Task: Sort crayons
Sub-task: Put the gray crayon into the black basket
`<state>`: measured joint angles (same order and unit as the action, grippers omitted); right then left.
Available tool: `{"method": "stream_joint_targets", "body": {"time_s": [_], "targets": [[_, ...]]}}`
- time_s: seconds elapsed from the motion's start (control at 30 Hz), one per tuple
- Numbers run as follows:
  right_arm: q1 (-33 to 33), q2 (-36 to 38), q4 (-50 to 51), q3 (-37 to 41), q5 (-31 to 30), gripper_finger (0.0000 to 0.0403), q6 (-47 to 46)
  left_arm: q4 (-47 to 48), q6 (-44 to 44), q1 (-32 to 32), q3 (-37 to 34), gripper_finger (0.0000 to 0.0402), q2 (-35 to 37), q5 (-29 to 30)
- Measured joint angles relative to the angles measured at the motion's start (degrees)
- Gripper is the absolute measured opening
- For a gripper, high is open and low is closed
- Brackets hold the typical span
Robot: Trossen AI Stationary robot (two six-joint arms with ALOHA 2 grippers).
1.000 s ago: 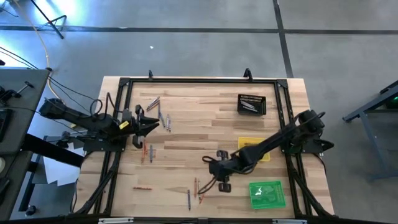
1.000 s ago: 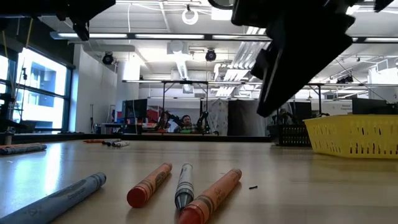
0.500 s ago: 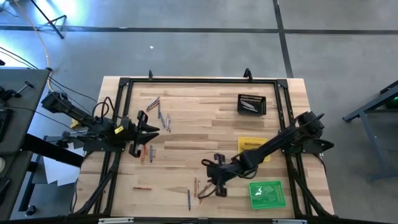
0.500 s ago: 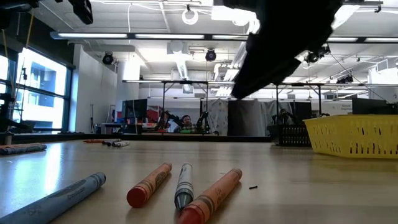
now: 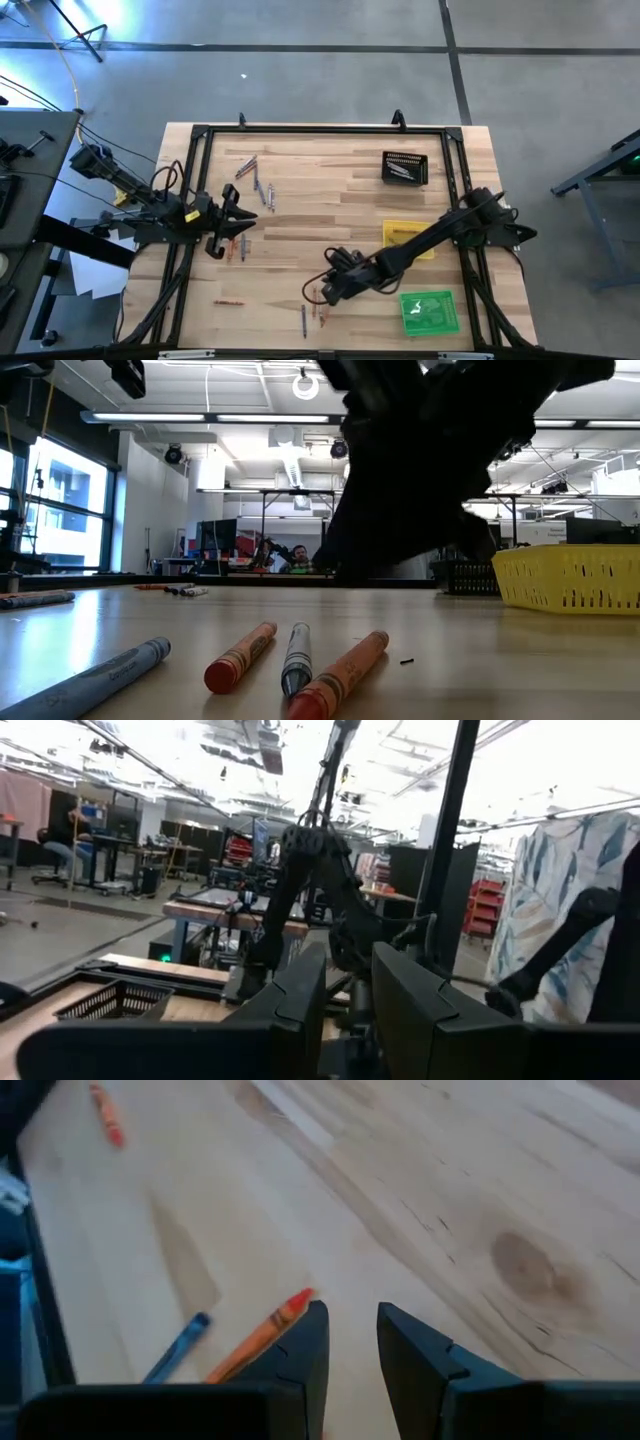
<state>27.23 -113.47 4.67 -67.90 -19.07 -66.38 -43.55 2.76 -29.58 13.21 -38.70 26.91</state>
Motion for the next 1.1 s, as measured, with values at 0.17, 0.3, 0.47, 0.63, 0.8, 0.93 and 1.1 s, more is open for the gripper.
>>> {"method": "stream_joint_targets", "body": {"time_s": [0.17, 0.3, 0.47, 0.63, 0.8, 0.93, 1.1], "targets": [[0.7, -3.2, 3.2, -4.7, 0.5, 0.0082, -0.7, -0.1, 0.3, -1.1, 0.0, 0.0074, 0.0, 1.0], [1.6, -4.9, 12.2, -12.3, -0.3, 0.0082, -0.7, 0.0, 2.0, -2.7, 0.0, 0.0074, -1.0, 1.1], [2.3, -8.4, 25.3, -22.8, -0.9, 0.0082, -3.2, -0.3, 4.1, -5.2, 0.0, 0.0074, -3.0, 3.4], [2.5, -14.3, 35.5, -33.1, 0.5, 0.0082, -6.0, -1.6, 4.5, -7.9, 0.0, 0.0074, -4.4, 6.2], [2.5, -20.7, 43.1, -42.6, 3.1, 0.0082, -7.1, -2.5, 3.5, -10.3, 0.0, 0.0074, -4.6, 6.8], [2.5, -24.3, 46.5, -48.2, 4.4, 0.0082, -7.2, -3.5, 1.5, -11.8, 0.0, 0.0074, -4.6, 6.9], [2.5, -25.3, 47.5, -49.5, 4.8, 0.0082, -7.2, -4.8, 0.1, -12.8, 0.0, 0.0074, -4.6, 7.1]]}}
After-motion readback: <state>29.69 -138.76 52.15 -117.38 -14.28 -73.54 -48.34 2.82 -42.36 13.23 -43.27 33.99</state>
